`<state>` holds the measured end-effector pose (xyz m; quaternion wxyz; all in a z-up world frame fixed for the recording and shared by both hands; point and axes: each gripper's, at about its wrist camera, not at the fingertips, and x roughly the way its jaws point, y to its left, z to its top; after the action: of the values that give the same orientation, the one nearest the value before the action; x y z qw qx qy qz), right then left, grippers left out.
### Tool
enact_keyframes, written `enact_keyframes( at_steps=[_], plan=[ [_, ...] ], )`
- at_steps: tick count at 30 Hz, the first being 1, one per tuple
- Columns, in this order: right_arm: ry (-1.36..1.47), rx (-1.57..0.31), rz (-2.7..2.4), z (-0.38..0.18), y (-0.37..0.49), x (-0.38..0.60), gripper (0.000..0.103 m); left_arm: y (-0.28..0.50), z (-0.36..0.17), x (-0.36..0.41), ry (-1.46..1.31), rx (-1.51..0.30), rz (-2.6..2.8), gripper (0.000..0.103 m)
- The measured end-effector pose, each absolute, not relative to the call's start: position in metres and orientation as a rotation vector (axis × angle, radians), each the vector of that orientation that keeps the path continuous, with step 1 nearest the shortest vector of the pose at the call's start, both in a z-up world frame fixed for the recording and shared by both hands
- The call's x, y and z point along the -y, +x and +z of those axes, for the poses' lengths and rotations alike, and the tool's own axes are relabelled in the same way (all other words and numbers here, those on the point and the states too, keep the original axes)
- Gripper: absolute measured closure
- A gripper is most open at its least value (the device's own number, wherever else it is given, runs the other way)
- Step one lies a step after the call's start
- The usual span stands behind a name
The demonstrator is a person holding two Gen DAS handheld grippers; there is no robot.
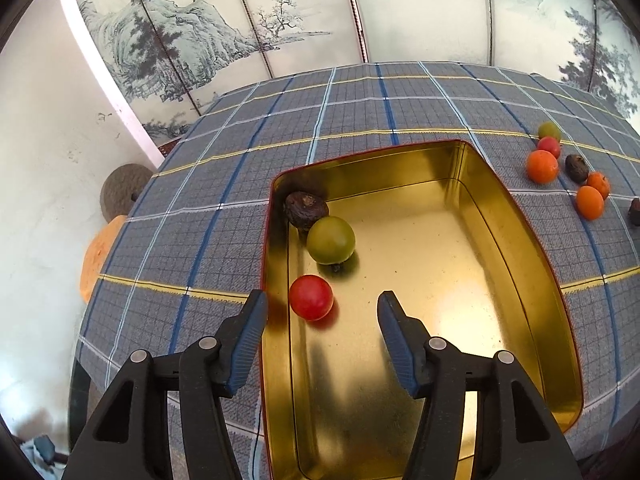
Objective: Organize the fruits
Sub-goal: 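Carry the dried fruit into the gold tin and open the right gripper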
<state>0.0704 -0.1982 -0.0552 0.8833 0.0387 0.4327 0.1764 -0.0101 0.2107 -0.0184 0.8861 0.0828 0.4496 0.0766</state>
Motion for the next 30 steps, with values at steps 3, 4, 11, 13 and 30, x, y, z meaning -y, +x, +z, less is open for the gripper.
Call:
enact_keyframes(
  at_steps=[3, 4, 11, 13, 30],
  plan=[
    [0.075, -0.899, 0.366, -0.056, 0.070, 0.197, 0.068, -0.016, -0.018, -0.210, 0.174, -0.924, 0.167, 0.045],
    [0.070, -0.898, 0.367, -0.056, 0.069, 0.196, 0.068, -0.019, -0.017, -0.210, 0.175, -0.921, 0.167, 0.045],
    [0.066, -0.896, 0.400, -0.057, 0.048, 0.184, 0.068, -0.033, -0.011, -0.213, 0.140, -0.903, 0.185, 0.045],
    [0.076, -0.884, 0.423, -0.051, 0.040, 0.178, 0.068, -0.038, -0.008, -0.216, 0.124, -0.890, 0.205, 0.045],
    [-0.046, -0.787, 0.879, 0.023, -0.009, 0.005, 0.068, -0.085, 0.008, -0.264, 0.031, -0.836, 0.338, 0.045]
  ],
)
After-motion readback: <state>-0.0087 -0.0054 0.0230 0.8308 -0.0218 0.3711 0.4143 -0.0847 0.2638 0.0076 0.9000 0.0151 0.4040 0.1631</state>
